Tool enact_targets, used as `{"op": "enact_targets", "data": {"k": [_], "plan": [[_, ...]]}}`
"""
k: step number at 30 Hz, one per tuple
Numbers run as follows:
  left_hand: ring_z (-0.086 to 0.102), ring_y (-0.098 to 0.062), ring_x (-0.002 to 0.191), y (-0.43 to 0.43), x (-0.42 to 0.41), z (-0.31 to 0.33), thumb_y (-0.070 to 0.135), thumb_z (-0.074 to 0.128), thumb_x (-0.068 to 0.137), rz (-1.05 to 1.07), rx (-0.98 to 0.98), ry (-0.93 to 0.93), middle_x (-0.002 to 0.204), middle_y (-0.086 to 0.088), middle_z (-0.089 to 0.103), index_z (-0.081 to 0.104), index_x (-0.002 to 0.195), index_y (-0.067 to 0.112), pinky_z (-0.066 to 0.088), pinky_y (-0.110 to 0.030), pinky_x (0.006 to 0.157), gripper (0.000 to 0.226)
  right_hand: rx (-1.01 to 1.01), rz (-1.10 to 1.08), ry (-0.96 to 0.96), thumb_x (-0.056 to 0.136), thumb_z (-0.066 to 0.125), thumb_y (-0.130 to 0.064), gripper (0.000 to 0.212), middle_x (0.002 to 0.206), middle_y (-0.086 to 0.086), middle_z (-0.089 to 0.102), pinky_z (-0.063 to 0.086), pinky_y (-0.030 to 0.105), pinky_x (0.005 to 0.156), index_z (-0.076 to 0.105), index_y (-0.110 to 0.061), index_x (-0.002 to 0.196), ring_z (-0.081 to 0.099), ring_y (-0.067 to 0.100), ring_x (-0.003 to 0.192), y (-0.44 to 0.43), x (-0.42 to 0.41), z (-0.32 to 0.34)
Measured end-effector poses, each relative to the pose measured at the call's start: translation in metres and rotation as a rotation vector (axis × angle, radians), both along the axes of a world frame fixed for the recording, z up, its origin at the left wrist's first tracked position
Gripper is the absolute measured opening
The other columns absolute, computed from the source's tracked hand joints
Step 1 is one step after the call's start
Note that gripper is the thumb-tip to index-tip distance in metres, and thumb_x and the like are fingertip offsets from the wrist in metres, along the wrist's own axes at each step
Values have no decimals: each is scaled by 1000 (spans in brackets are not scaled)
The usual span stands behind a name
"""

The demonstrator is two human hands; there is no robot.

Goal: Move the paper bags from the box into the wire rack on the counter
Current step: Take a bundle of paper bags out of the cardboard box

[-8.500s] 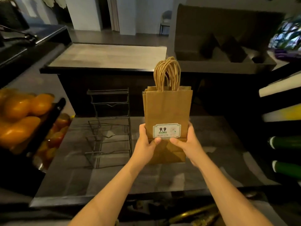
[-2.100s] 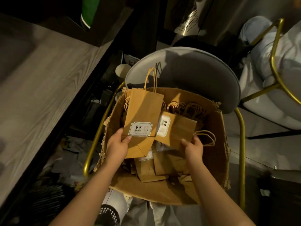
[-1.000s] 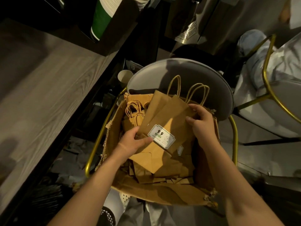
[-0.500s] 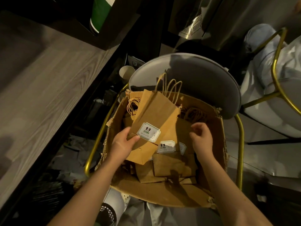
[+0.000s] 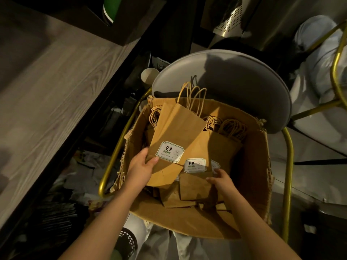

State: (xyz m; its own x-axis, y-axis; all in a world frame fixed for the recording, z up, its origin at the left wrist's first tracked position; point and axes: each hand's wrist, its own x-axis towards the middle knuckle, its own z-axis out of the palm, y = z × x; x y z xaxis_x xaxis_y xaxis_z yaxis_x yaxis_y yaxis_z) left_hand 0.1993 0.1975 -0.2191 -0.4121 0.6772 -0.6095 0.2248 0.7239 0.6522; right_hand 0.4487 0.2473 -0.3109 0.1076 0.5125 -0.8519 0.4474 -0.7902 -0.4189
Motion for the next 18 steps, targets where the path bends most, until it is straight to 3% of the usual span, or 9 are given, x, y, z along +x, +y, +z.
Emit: {"op": "enact_targets", "data": {"k": [3,6,9,12,14,18], "plan": [[52,-18,116,0,0,3,26,52,96,1,11,-5,121,8,59,53,127,30,44,-46,99,31,-3,-25,-4,87,66,-7,64,140,10,49,47,42,99,38,-14,145,51,29,124,1,-5,-3],[52,-13,110,-2,1,7,23,53,96,9,31,-1,112,12,59,54,125,27,45,-41,97,29,-50,-51,30,87,66,-7,53,132,10,53,45,44,102,47,-12,136,52,29,120,-1,-13,-7],[49,-8,104,-3,0,9,22,52,96,9,35,12,109,14,58,54,126,27,44,-37,93,30,-77,-102,55,87,64,-6,30,121,9,56,49,40,90,54,-17,113,56,23,102,-4,-21,-10],[52,-6,100,-8,-3,9,21,53,96,32,47,-9,105,16,59,55,125,27,43,-31,88,30,-106,-130,119,86,65,-5,41,120,8,58,48,30,71,52,-13,124,58,20,96,-7,-27,-15],[52,-6,99,-12,-4,9,21,54,96,32,49,-3,101,18,58,55,124,27,44,-30,87,29,-143,-137,153,86,65,-5,48,120,7,59,50,31,70,49,-13,130,60,22,99,-10,-31,-16],[52,-6,97,-16,-7,11,21,54,96,43,54,-15,96,22,56,55,123,29,44,-32,90,29,-152,-127,156,85,65,-1,60,127,10,56,50,46,97,42,-14,138,57,29,113,-15,-41,-22]]}}
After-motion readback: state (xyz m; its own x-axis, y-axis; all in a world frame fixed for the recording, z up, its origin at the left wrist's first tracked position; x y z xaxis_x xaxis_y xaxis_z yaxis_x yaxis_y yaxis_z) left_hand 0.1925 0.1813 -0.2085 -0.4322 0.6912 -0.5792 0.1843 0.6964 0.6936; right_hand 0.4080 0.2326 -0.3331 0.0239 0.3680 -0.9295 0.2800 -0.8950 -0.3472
